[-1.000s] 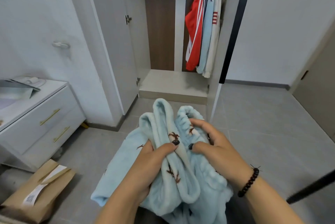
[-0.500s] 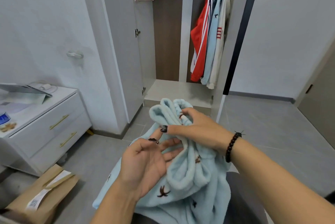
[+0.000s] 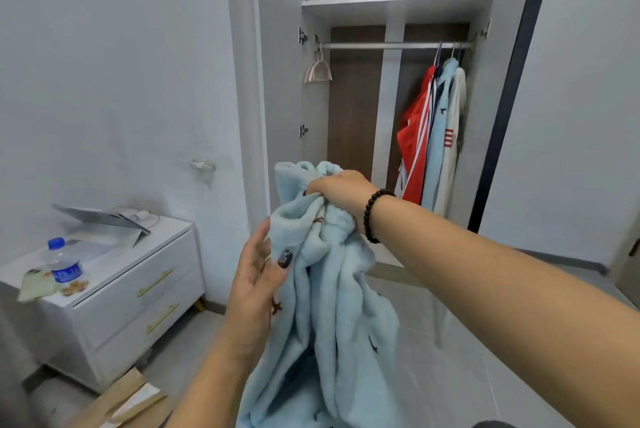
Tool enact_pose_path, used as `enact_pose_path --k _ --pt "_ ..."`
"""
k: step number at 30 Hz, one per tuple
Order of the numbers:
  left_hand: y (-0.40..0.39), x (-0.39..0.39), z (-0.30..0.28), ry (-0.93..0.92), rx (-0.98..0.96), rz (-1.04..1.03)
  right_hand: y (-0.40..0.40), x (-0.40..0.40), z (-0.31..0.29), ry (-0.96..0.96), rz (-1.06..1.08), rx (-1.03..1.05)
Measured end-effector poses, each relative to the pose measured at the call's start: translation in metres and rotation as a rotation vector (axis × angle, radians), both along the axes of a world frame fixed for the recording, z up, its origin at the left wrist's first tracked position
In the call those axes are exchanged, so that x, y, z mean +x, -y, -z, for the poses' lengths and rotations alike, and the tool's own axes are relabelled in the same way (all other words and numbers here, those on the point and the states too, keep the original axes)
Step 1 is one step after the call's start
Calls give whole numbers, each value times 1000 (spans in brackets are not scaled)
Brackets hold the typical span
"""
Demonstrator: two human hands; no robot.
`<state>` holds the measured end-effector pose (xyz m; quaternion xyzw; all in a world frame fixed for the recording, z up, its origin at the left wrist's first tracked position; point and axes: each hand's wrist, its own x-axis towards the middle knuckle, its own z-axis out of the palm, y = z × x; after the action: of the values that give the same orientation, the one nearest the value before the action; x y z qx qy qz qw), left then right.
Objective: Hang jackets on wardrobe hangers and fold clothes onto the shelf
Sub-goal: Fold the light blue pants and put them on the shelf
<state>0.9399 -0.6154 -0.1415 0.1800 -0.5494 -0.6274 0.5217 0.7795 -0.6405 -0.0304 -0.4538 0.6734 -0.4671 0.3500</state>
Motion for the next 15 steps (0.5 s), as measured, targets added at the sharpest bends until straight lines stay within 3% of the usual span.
enact_pose_path --k 5,9,15 --pt "-7 2 -18 422 -315 -336 23 33 -31 118 41 -125" --pt "9 13 -40 439 -385 -539 29 44 -54 152 51 -205" --pt "-15 21 -69 561 -604 -397 -22 -8 -72 237 -17 -224"
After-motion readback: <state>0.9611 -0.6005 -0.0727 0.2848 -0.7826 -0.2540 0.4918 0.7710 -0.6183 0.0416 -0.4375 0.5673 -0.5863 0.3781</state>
